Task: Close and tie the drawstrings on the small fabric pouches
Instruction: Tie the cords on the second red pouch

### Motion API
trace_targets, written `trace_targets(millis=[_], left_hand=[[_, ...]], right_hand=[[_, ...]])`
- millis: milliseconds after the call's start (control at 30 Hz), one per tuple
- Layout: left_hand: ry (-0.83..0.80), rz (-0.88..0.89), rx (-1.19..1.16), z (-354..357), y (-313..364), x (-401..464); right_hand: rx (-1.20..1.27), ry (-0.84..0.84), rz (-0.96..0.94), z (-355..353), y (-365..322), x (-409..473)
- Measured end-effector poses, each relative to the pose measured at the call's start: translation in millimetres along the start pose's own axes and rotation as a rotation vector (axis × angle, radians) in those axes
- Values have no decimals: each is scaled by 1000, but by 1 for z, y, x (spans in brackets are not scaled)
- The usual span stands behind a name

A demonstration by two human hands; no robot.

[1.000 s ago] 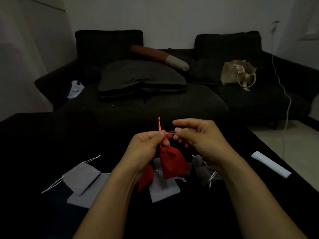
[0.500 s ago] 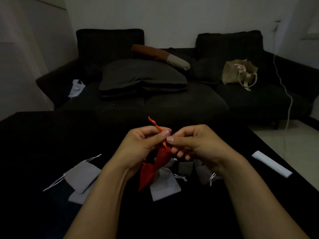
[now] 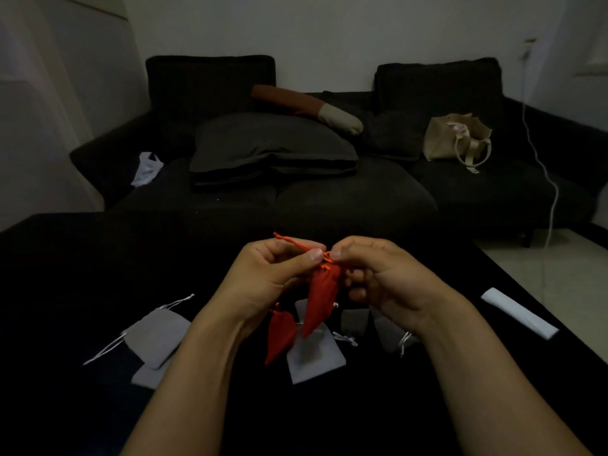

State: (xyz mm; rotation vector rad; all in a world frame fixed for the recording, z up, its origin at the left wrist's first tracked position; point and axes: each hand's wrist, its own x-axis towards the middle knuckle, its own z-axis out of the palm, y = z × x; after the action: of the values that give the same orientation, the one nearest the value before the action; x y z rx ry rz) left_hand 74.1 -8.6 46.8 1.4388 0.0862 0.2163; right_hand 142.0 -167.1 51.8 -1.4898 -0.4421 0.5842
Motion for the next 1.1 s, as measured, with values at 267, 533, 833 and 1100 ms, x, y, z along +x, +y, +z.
trace_targets(millis=[267, 533, 833, 1100], left_hand=[[234, 354, 522, -2, -12, 6], [441, 696, 695, 5, -19, 5], [372, 675, 612, 5, -16, 4], [323, 652, 648, 1, -19, 9]], right_hand=[[-125, 164, -183, 8, 5, 4], [-63, 64, -89, 6, 8, 7], [38, 64, -90, 6, 10, 8], [-62, 149, -79, 13, 8, 14]])
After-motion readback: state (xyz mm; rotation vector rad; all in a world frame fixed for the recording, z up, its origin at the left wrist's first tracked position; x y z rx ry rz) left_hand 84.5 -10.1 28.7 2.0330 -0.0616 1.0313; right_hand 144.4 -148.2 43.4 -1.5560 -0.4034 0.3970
